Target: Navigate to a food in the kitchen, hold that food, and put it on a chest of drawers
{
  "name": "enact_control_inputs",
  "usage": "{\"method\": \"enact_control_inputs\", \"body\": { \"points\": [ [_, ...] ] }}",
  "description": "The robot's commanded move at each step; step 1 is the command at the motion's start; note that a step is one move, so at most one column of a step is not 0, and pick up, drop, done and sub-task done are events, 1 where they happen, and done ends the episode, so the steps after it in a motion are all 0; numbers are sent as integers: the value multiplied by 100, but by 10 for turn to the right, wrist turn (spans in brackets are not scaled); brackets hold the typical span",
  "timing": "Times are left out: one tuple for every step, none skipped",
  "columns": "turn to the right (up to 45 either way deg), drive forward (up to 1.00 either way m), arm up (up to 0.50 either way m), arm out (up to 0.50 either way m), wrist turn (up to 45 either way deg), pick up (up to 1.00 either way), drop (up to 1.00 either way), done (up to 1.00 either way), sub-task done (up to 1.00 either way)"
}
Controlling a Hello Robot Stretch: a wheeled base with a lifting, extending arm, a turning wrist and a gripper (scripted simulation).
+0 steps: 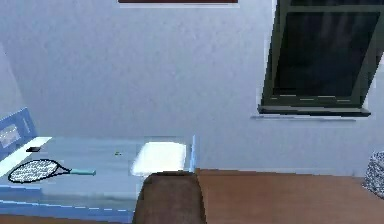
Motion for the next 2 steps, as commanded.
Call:
{"method": "enact_control_inputs", "body": {
  "points": [
    [450, 0, 0, 0, 0, 0, 0, 0, 0],
    [0, 100, 0, 0, 0, 0, 0, 0, 0]
  ]
}}
